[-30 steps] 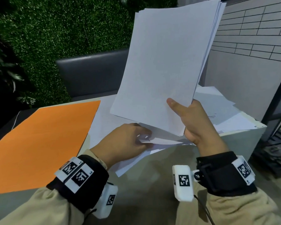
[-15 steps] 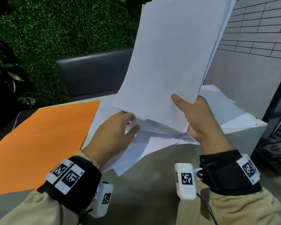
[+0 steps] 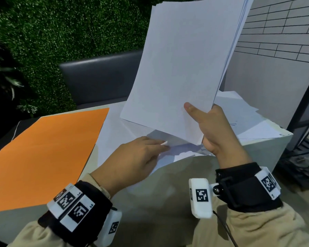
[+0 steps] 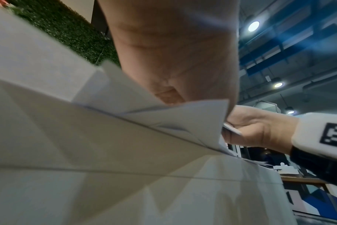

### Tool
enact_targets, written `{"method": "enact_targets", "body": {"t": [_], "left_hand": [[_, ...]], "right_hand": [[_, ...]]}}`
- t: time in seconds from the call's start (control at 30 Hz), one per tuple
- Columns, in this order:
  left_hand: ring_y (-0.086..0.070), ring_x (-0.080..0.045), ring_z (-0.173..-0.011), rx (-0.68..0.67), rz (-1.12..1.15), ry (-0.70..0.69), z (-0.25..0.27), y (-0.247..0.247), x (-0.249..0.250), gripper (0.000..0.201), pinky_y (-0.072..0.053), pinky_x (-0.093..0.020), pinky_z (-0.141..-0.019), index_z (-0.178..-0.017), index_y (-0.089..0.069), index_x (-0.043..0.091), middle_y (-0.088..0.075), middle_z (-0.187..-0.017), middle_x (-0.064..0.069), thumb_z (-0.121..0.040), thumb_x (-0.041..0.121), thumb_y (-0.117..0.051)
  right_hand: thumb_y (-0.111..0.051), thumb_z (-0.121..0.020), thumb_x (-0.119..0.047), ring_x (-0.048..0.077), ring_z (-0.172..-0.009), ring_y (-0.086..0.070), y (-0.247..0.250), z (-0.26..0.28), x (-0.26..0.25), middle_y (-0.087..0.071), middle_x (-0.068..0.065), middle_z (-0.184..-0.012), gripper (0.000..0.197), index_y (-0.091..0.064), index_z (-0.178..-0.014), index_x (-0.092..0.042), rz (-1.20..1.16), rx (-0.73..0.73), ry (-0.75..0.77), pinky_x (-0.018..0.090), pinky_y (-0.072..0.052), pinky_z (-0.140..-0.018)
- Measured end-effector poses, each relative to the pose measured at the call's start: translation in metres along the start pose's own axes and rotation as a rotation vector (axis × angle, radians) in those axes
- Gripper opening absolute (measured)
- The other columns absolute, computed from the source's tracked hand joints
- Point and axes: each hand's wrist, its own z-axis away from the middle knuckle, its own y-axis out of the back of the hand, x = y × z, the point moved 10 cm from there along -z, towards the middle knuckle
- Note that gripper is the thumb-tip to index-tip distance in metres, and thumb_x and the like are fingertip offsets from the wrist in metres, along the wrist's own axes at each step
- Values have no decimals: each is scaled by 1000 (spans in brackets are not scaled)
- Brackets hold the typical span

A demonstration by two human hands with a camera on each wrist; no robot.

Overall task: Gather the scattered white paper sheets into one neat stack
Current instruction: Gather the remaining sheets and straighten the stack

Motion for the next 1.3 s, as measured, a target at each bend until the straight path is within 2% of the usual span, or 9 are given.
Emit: {"method": "enact_targets", "body": {"t": [0.13,0.27,0.43,0.5,0.6,0.73,0.87,1.03,1.3], "left_hand": [[-64,-14,-130,-76,-46,37,-2,-8,15,57,-53,-26,-88,-149,-63,36,-69,-147,13,-98,61,-65],[-66,-13,-125,-55,-39,94,-7,-4,8,52,-51,-25,-90,-144,-69,38,-72,-140,17,-96,58,-73],[-66,5,-107,-100,245,210,11,3,-32,57,-57,-24,-96,-136,-73,43,-70,-135,30,-83,59,-87],[-65,13,-106,-96,298,235,18,6,-44,55,-56,-18,-94,-134,-74,42,-70,-134,31,-82,54,-90],[-59,21,-107,-151,218,199,26,0,-44,68,-43,-2,-93,-141,-70,43,-66,-139,32,-79,66,-87],[-68,-1,-105,-98,177,204,32,0,-47,59,-54,-17,-92,-141,-70,42,-71,-135,26,-86,57,-86],[-73,-2,-101,-37,281,214,36,2,-55,47,-60,-27,-92,-133,-76,39,-75,-126,25,-91,59,-81],[-76,2,-103,12,435,294,38,7,-69,26,-63,-27,-92,-115,-85,35,-80,-111,28,-96,50,-76],[-78,-5,-103,29,511,322,42,6,-78,16,-64,-32,-91,-112,-87,32,-82,-109,22,-97,30,-81]], "right_hand": [[-78,-96,-29,20,-111,-73,-2,0,0,-80,-7,-116,26,-74,-120,-22,16,1,7,47,-55,-107],[-78,-95,-32,23,-113,-72,-1,0,0,-79,-6,-118,36,-72,-128,-21,28,4,10,49,-56,-106],[-78,-96,-27,16,-105,-76,2,0,-3,-82,-7,-111,26,-74,-121,-21,-11,-7,7,40,-60,-98],[-78,-95,-26,15,-102,-77,0,1,-2,-82,-9,-108,20,-75,-115,-24,-12,-12,1,37,-61,-95],[-78,-95,-27,13,-99,-77,-3,3,-2,-82,-10,-106,17,-74,-111,-27,-4,-20,-4,35,-61,-91],[-79,-95,-28,15,-103,-76,-6,5,-3,-81,-9,-111,19,-74,-113,-27,-4,-19,-9,39,-60,-97],[-79,-94,-31,19,-106,-74,-7,6,-2,-79,-7,-113,24,-72,-118,-28,4,-18,-14,43,-59,-99],[-78,-95,-29,18,-105,-74,-7,6,-3,-80,-7,-112,23,-73,-117,-26,-8,-25,-15,42,-60,-97],[-79,-94,-30,19,-105,-75,-4,3,-1,-81,-7,-112,26,-74,-119,-23,-7,-1,-13,41,-60,-97]]}}
